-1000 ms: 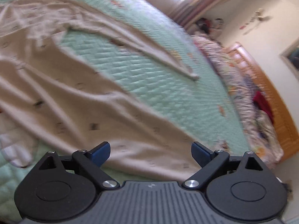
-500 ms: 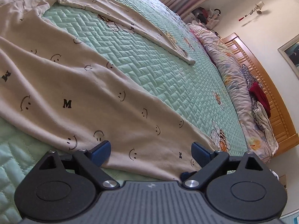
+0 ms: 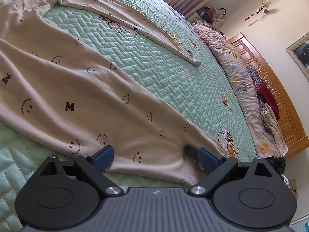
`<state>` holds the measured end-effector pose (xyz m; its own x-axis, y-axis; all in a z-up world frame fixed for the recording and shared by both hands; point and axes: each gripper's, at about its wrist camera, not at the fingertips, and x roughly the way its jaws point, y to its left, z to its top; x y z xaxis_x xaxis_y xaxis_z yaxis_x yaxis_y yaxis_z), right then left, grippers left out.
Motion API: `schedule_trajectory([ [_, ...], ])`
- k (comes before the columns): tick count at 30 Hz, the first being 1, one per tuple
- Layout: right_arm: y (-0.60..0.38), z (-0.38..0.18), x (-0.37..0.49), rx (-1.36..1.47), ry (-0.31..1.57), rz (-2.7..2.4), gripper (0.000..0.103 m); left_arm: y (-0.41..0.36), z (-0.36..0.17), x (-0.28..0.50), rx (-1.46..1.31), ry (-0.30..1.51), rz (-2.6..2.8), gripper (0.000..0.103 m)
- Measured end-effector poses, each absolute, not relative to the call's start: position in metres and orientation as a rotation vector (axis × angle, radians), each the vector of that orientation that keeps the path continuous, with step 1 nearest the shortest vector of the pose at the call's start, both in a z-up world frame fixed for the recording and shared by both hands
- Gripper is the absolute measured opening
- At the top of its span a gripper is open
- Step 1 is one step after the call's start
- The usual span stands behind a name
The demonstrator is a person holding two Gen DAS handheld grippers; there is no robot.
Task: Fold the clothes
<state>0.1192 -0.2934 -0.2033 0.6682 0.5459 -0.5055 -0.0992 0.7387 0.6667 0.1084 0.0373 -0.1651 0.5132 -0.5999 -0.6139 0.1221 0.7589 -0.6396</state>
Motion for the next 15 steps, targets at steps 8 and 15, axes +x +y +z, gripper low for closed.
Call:
schedule_trajectory([
  [8, -0.246, -0.181, 0.119, 0.582, 0.754, 0.601, 0.017, 0.038, -0.166, 0.108, -0.588, 0.935, -0.468, 0.102],
  [15, -0.28, -0.191, 0.117, 0.492, 0.723, 0.329, 0.0, 0.065, -0.145, 0.097, -0.595, 0.848, -0.457, 0.099],
])
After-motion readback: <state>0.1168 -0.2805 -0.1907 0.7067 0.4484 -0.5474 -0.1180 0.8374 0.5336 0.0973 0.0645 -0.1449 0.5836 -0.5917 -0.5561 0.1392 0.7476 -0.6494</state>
